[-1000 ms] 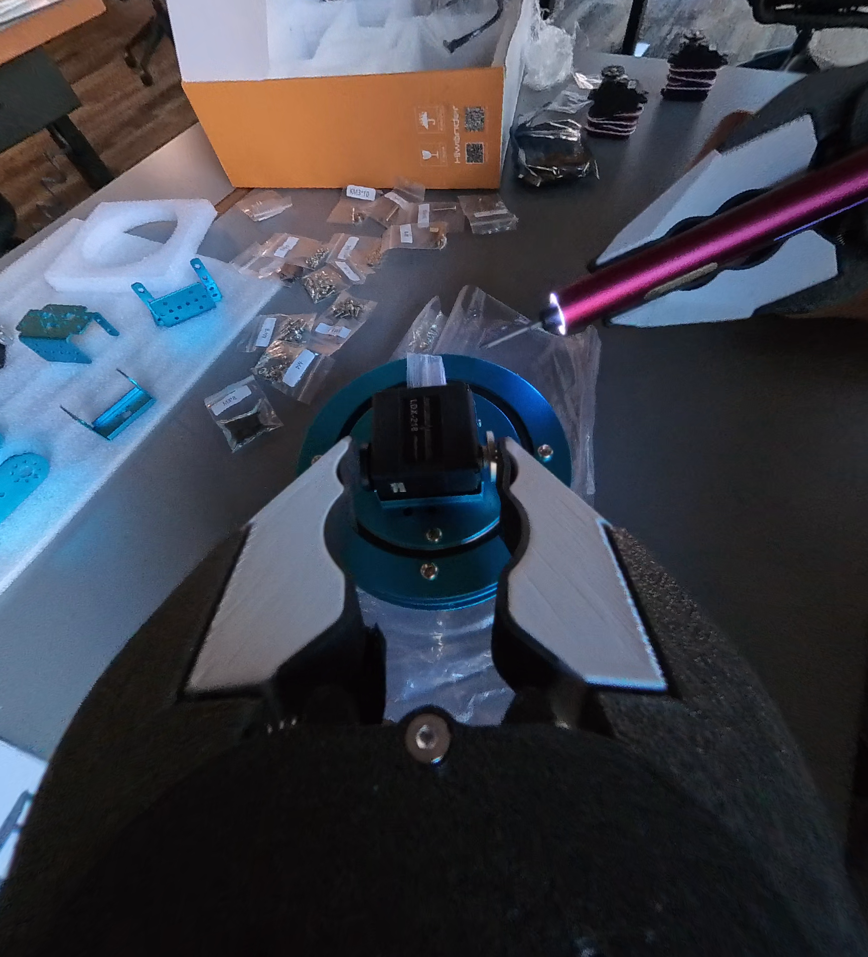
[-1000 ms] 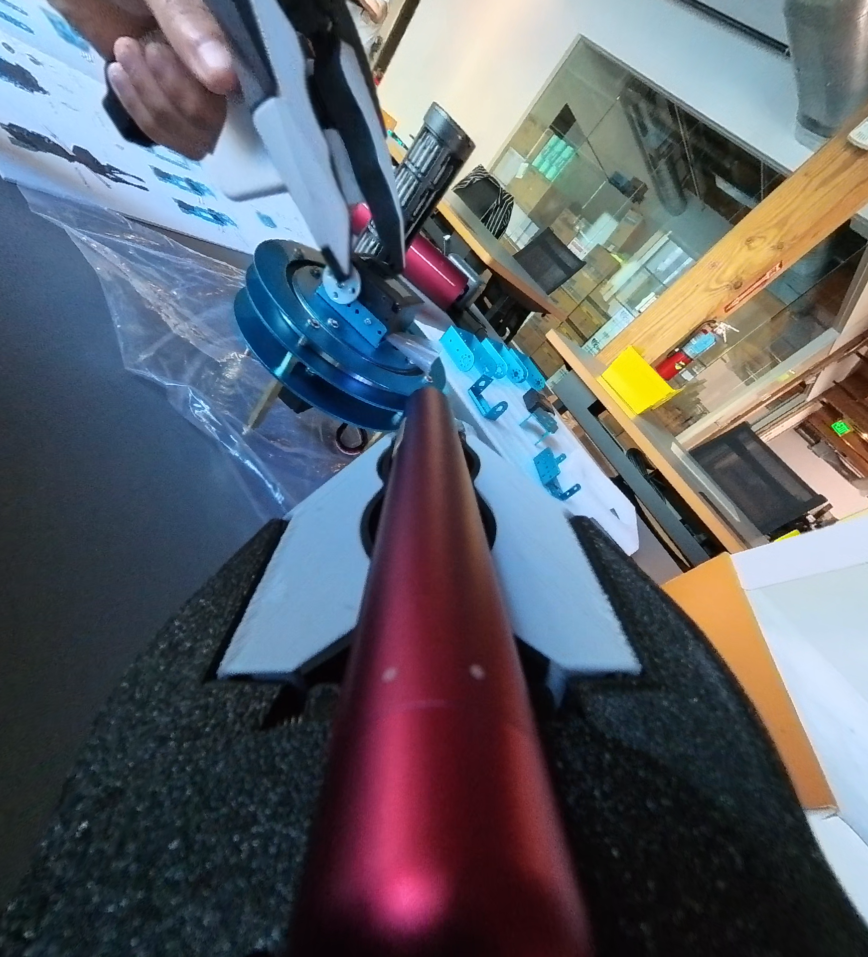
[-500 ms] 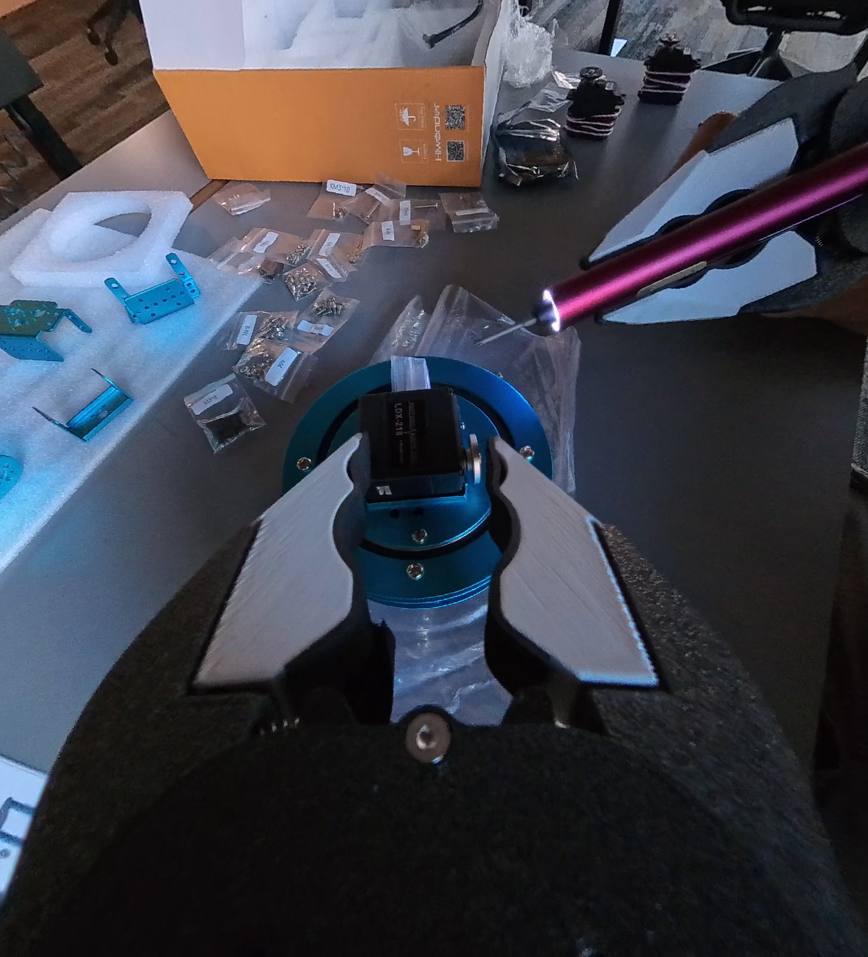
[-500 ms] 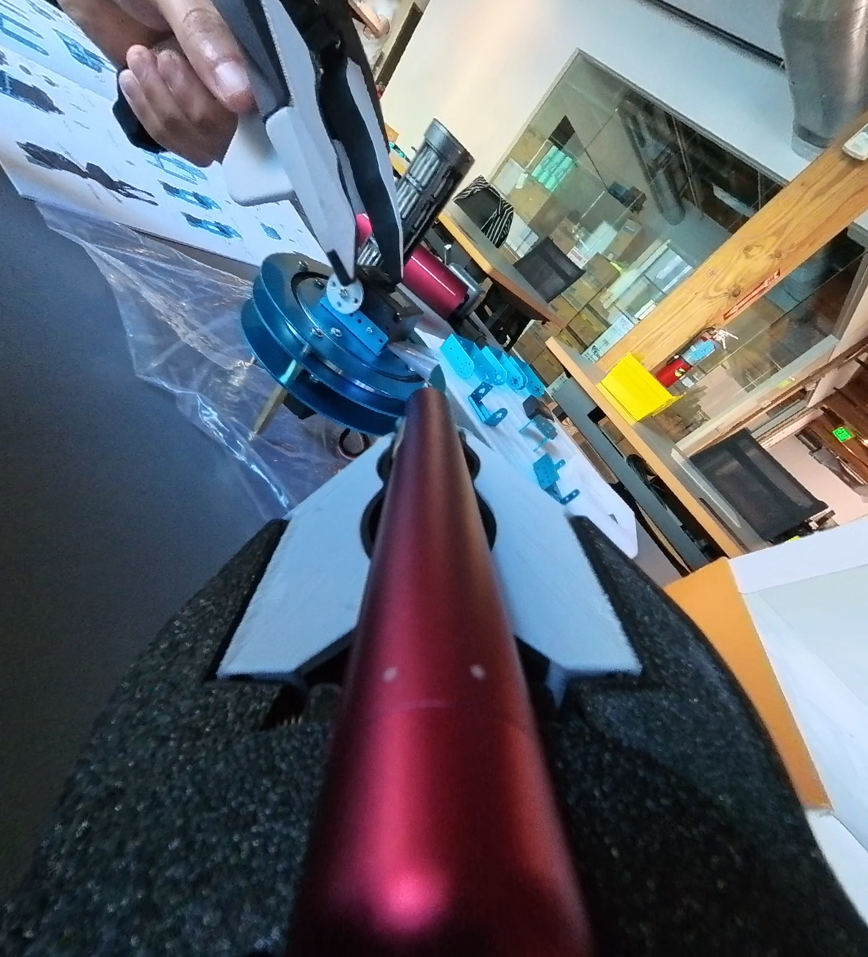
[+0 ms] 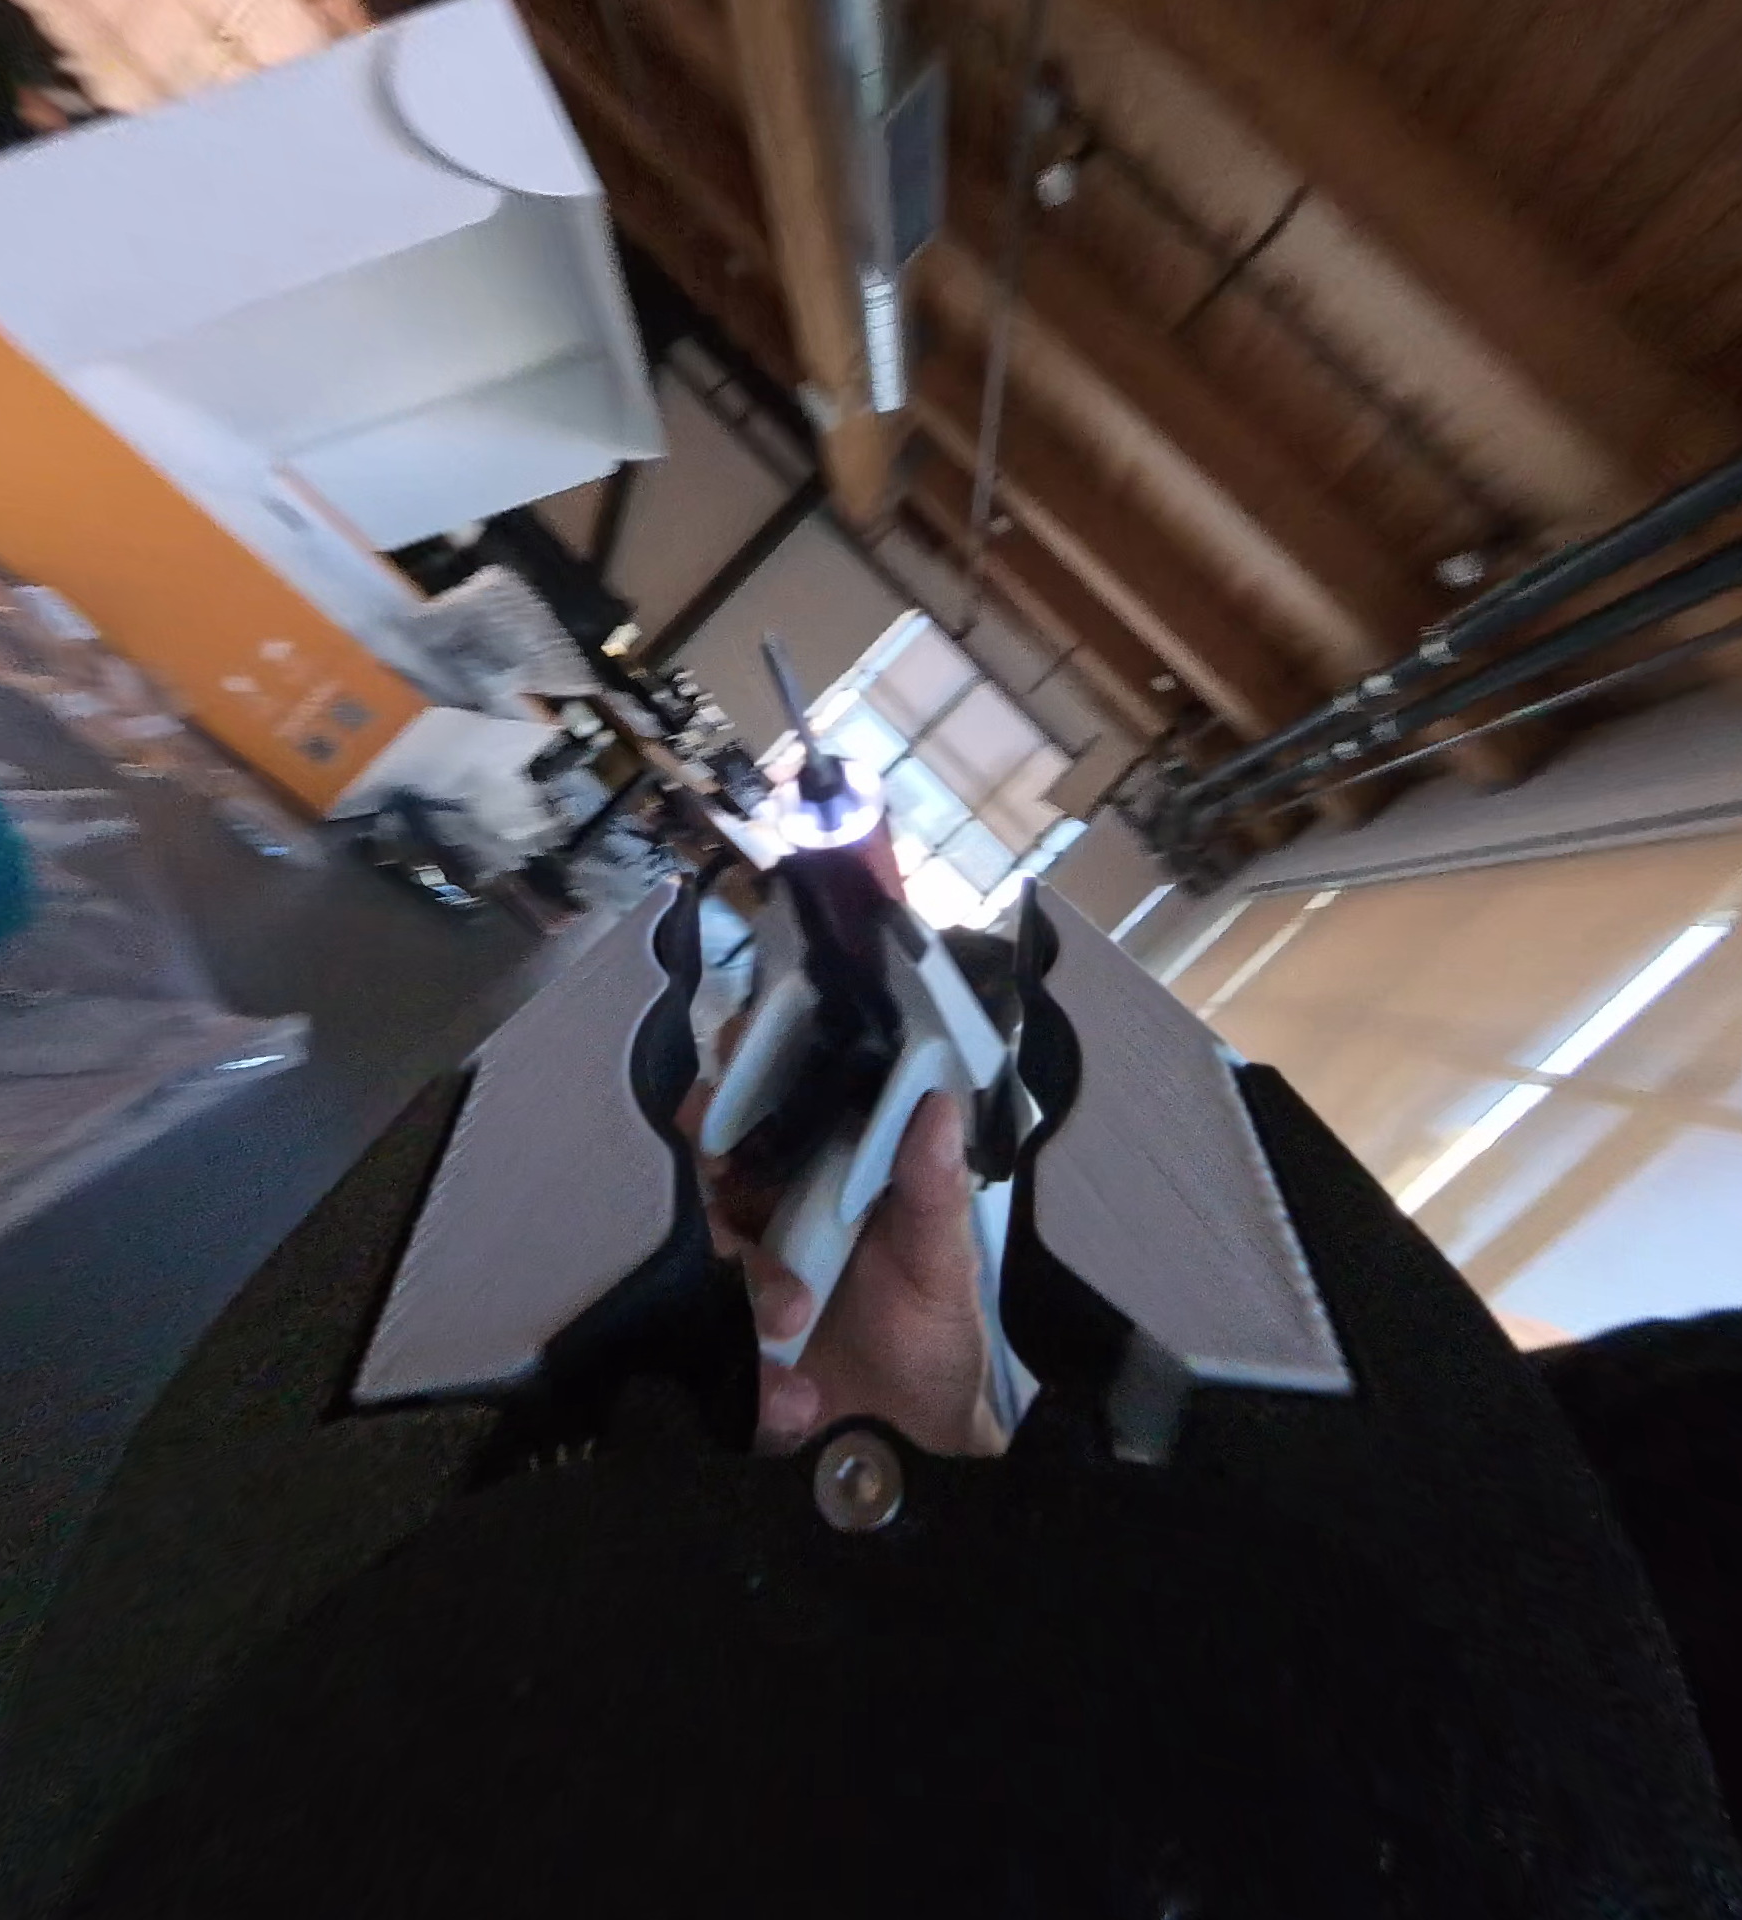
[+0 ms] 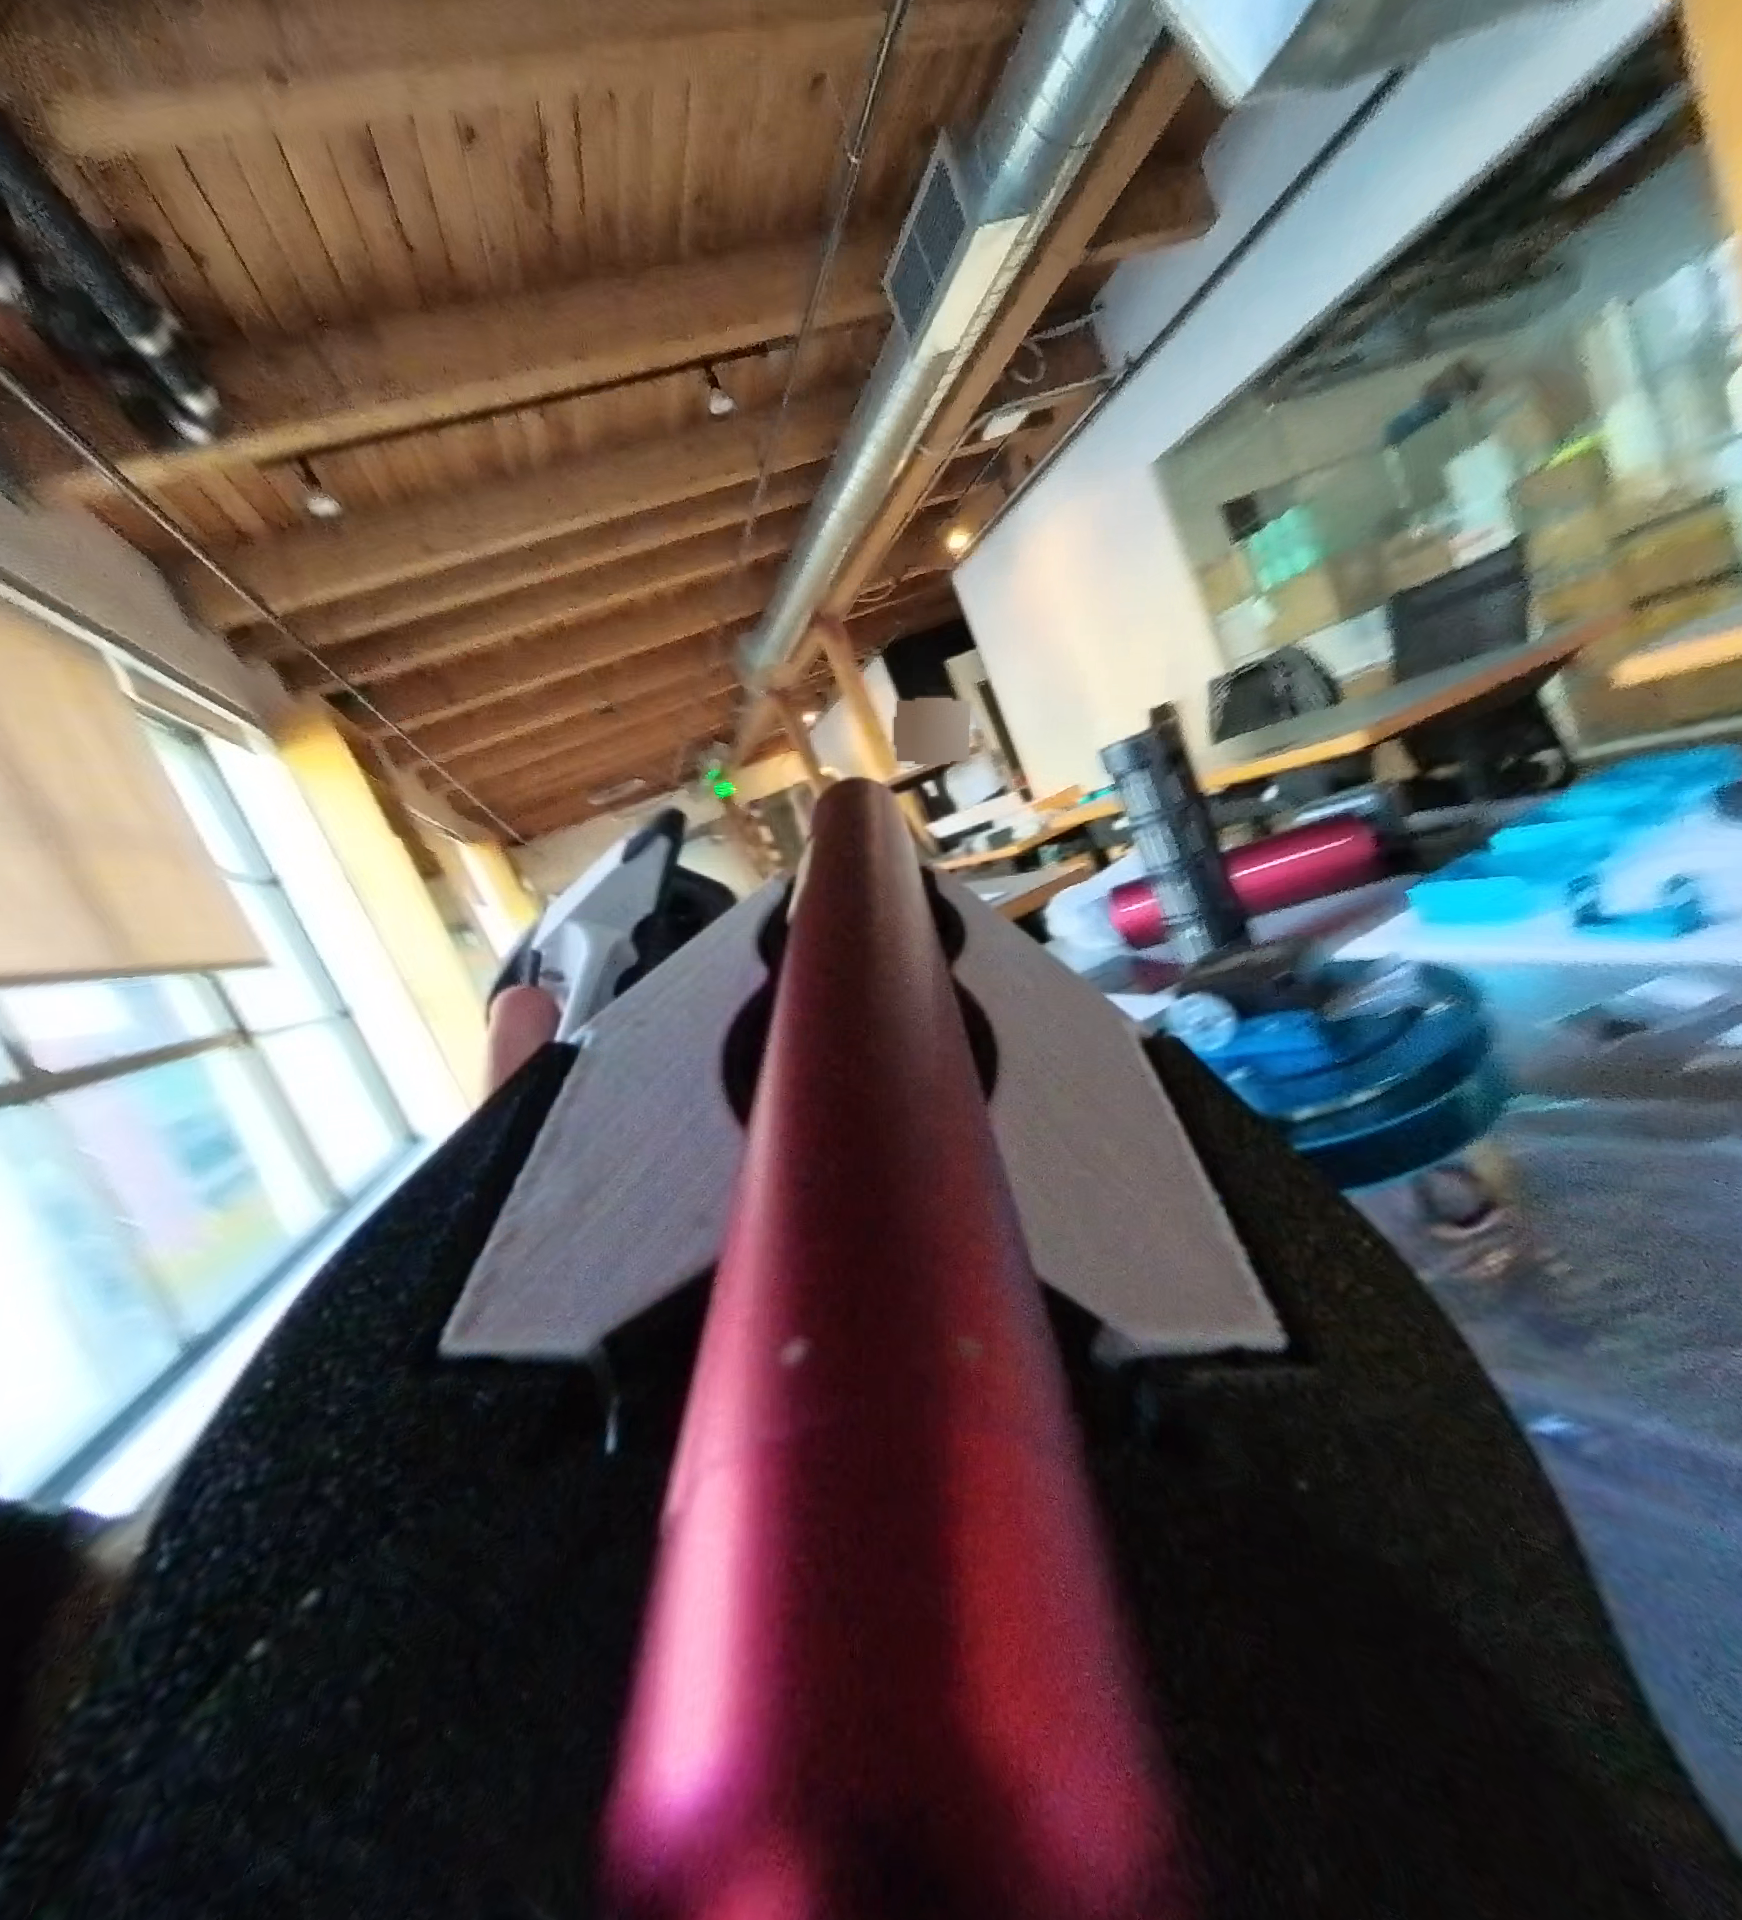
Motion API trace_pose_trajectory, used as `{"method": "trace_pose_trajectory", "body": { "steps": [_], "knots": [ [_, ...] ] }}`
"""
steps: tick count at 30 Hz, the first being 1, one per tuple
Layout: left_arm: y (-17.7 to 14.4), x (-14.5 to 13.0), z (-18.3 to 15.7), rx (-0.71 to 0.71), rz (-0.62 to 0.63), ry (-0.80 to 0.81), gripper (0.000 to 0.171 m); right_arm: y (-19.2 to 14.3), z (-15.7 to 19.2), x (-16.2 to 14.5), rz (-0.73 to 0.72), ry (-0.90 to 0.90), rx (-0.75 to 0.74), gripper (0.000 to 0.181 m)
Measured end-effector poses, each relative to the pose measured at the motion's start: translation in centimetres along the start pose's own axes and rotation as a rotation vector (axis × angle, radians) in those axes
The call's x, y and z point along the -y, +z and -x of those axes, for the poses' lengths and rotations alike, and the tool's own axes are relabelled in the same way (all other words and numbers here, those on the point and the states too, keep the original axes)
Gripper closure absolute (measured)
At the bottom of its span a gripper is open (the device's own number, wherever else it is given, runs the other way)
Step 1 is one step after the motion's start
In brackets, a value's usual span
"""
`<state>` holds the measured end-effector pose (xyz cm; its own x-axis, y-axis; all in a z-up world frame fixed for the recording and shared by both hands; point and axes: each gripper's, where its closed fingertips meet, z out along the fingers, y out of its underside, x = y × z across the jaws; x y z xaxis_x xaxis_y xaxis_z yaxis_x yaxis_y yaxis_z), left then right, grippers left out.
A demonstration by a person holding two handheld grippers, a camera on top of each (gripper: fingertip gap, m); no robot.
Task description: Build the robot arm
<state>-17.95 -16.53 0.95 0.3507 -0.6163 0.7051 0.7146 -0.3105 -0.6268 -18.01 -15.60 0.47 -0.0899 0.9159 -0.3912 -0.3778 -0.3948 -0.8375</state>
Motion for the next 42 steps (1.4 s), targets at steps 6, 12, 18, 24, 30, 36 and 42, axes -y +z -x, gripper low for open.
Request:
{"method": "trace_pose_trajectory", "body": {
  "steps": [6,12,18,24,30,36,42],
  "knots": [
    [-1.2,-1.5,-3.0,-0.059,-0.051,-0.024,0.143,-0.5,5.1,-2.2,0.123,-0.162,-0.008,0.159],
    [-2.6,-3.1,-4.0,-0.028,0.025,-0.243,0.147,-1.6,6.3,-2.7,0.222,-0.625,-0.118,0.15],
    [-3.1,-3.7,-4.8,-0.015,0.134,-0.453,0.149,-2.0,7.4,-3.1,0.316,-0.96,-0.058,0.153],
    [-3.1,-3.1,-5.2,-0.073,0.114,-0.546,0.151,-1.6,9.6,-1.7,0.263,-0.821,0.053,0.152],
    [-3.3,-3.8,-4.6,-0.052,0.086,-0.669,0.151,-2.0,8.8,-2.5,0.31,-0.997,0.016,0.156],
    [-2.8,-3.9,-4.1,-0.019,0.088,-0.692,0.151,-2.4,8.3,-3.1,0.358,-1.113,-0.002,0.159],
    [-2.0,-3.7,-1.0,0.129,0.137,-0.42,0.124,-2.7,6.0,-2.4,0.255,-0.882,-0.1,0.159]
  ]
}}
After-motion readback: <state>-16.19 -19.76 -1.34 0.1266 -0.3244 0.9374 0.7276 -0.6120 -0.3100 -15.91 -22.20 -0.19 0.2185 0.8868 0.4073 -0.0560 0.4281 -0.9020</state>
